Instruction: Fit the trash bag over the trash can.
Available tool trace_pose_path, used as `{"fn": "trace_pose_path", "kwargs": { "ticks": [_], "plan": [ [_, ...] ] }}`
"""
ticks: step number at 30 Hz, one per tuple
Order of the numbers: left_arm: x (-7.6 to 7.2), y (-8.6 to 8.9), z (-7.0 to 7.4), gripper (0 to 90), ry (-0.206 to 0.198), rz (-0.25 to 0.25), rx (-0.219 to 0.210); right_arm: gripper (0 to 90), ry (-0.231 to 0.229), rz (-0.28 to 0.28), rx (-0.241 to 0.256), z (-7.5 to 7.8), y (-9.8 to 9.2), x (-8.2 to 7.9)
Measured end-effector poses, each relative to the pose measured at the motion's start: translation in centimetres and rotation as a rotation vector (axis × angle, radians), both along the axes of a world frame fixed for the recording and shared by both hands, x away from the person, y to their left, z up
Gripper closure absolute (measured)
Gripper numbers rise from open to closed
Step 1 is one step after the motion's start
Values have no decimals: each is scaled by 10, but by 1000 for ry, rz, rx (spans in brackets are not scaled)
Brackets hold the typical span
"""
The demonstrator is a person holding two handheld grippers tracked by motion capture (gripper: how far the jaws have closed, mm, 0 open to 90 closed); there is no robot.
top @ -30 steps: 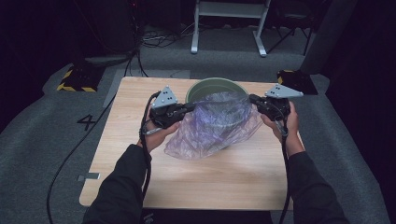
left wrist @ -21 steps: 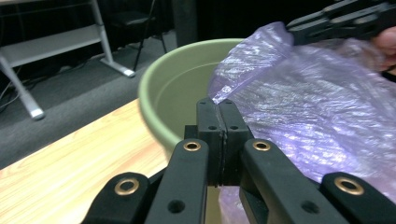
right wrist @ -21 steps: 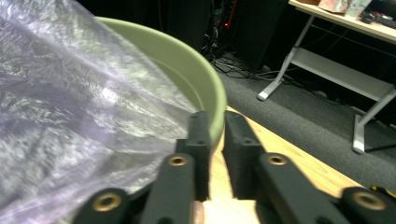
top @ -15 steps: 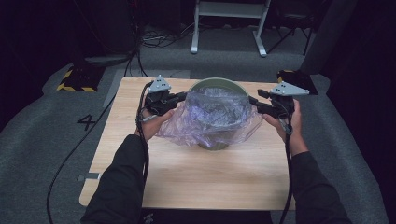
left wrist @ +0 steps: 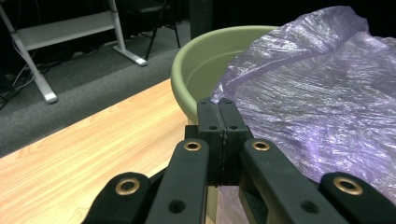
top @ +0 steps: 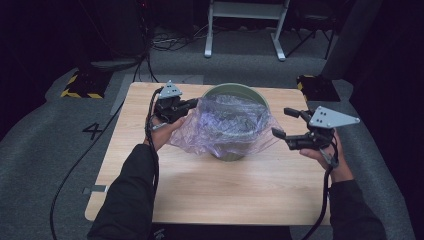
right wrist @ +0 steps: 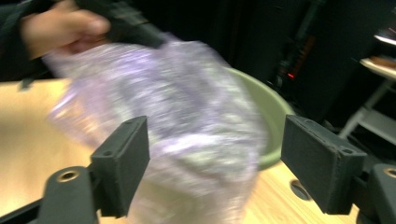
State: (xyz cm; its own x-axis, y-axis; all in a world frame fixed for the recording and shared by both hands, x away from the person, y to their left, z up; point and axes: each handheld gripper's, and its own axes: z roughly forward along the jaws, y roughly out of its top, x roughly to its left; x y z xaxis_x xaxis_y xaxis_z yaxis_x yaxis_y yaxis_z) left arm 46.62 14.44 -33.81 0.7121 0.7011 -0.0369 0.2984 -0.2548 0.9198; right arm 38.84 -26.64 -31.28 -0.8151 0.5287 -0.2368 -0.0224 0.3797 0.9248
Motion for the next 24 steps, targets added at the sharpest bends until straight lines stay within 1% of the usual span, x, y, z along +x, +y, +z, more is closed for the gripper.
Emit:
{"fn": "trace_pose_path", "kwargs": {
  "ticks": [1,3,4,6,7,10,11,12,14,15,16,17,18,19,20,21,22,23,24],
  "plan": [
    [1,0,0,897,2,0,2,228,-17,25,-18,-2,3,-5],
    [2,-1,-1,896,9,2,5,227,-31,87,-41,-7,8,-12],
    [2,-1,-1,896,9,1,6,221,-40,107,-55,-9,10,-15],
    [3,-2,-1,896,12,5,6,200,-50,141,-66,-13,14,-20],
    [3,-2,-1,896,13,2,8,201,-54,142,-78,-14,16,-22],
    [4,-3,-2,895,18,1,6,233,-93,80,-137,-18,23,-20],
    [4,-3,-2,893,18,2,3,264,-105,56,-153,-19,26,-18],
    [4,-2,-2,884,17,2,1,320,-110,35,-160,-20,28,-15],
    [4,-1,-2,870,14,5,-5,402,-112,31,-170,-23,32,-10],
    [4,-1,-2,855,12,7,-3,483,-113,26,-179,-24,34,-8],
    [3,-1,-1,843,8,5,-3,530,-113,27,-183,-24,36,-5],
    [3,0,-1,830,7,5,-8,579,-106,32,-175,-25,37,-3],
    [2,1,0,799,3,12,-7,639,-104,33,-173,-25,38,-2],
    [2,1,0,744,0,29,-9,685,-102,37,-170,-25,40,0],
    [1,2,1,720,-3,30,-4,730,-92,45,-169,-24,41,2],
    [0,2,2,681,-6,29,1,782,-88,41,-171,-24,42,3],
    [-2,2,3,640,-14,40,8,837,-85,38,-171,-23,43,4],
    [-3,2,4,576,-19,45,14,871,-78,40,-167,-22,44,5],
    [-5,3,5,524,-23,39,8,895,-68,22,-167,-21,46,7]
  ]
}}
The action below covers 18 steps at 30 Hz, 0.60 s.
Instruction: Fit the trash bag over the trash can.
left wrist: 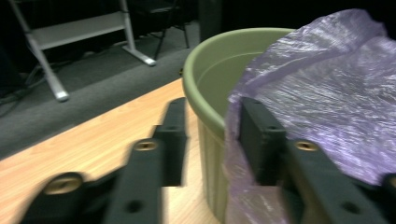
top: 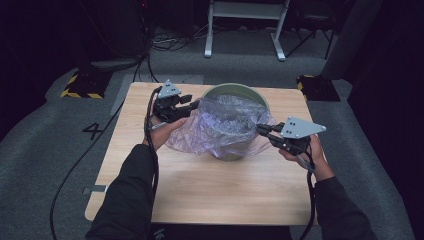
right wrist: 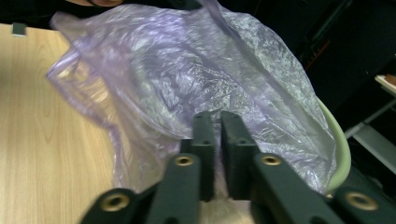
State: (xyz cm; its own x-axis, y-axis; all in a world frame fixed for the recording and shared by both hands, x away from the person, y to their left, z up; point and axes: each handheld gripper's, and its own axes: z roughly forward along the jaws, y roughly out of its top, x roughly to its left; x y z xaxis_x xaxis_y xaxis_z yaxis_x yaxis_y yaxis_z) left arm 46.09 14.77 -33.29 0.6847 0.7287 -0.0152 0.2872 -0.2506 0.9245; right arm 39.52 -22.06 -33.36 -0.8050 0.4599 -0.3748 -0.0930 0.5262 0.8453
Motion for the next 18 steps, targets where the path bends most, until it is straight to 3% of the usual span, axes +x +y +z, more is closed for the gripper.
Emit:
{"fn": "trace_pose_path", "kwargs": {
  "ticks": [2,4,6,11,13,18],
  "plan": [
    [-4,2,3,417,-12,8,-4,900,7,-28,-2,2,2,3],
    [-8,6,7,280,-6,-13,-27,900,14,-71,5,5,4,6],
    [-13,9,10,202,-6,-37,-43,900,23,-92,24,8,5,9],
    [-35,8,21,154,-43,-148,-34,900,57,-165,55,14,9,21],
    [-47,4,23,154,-60,-183,-11,900,73,-193,68,16,10,28],
    [-76,-15,18,152,-76,-289,97,900,105,-255,87,18,11,41]
  ]
}}
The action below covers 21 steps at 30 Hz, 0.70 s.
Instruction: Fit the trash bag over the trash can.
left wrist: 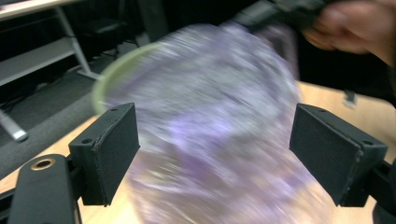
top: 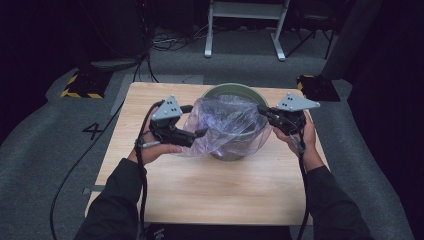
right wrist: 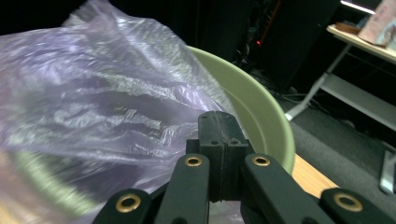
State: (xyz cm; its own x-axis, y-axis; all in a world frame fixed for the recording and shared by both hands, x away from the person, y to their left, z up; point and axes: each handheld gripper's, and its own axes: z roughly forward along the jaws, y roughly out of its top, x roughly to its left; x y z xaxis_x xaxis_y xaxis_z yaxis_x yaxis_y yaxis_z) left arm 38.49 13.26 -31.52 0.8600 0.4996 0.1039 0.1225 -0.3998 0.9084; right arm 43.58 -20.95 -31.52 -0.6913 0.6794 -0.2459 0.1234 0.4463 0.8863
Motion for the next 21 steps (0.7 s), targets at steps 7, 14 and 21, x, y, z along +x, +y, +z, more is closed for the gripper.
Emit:
{"fn": "trace_pose_path", "kwargs": {
  "ticks": [7,14,21],
  "plan": [
    [-16,-18,-17,157,-68,27,132,900,24,-50,4,0,-1,13],
    [-15,-23,-32,161,-73,39,206,900,42,-99,9,-2,-6,21],
    [-7,-24,-36,306,-81,91,230,900,47,-104,20,-2,-8,24]
  ]
}}
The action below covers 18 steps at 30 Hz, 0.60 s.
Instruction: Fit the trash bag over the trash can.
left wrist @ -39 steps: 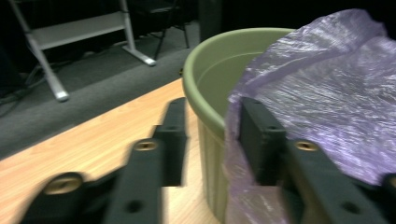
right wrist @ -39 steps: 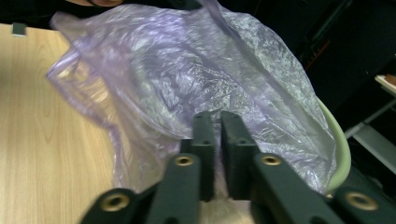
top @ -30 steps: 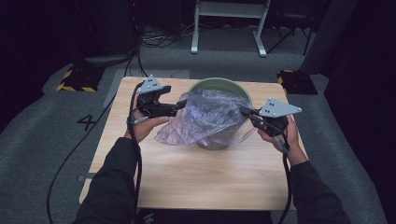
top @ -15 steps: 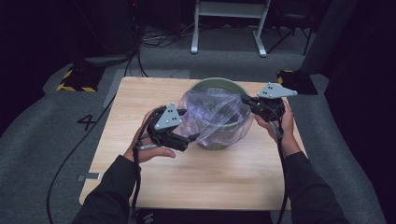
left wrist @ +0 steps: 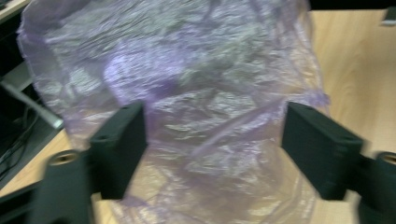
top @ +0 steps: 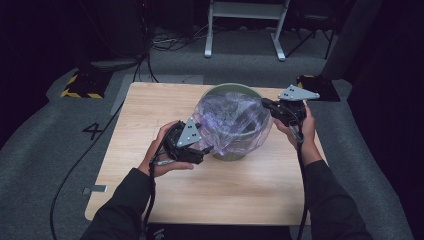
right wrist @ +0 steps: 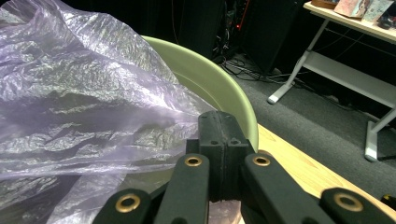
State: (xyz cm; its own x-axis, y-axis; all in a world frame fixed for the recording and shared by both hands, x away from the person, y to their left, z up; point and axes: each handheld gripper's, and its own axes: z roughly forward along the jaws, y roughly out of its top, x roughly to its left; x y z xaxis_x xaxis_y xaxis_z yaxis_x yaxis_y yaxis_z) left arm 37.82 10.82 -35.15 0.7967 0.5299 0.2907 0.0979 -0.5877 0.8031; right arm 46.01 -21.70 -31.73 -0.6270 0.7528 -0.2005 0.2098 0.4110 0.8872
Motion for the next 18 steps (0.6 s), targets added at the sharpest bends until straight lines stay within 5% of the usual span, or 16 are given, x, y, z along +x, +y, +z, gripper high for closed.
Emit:
{"fn": "trace_pose_path", "kwargs": {
  "ticks": [5,10,18],
  "plan": [
    [11,5,0,658,-26,59,7,900,-2,15,2,0,0,0],
    [16,20,7,875,-18,12,-107,900,-6,23,9,0,-2,-1],
    [35,40,27,898,5,16,-264,900,1,4,-14,-2,-7,6]
  ]
}}
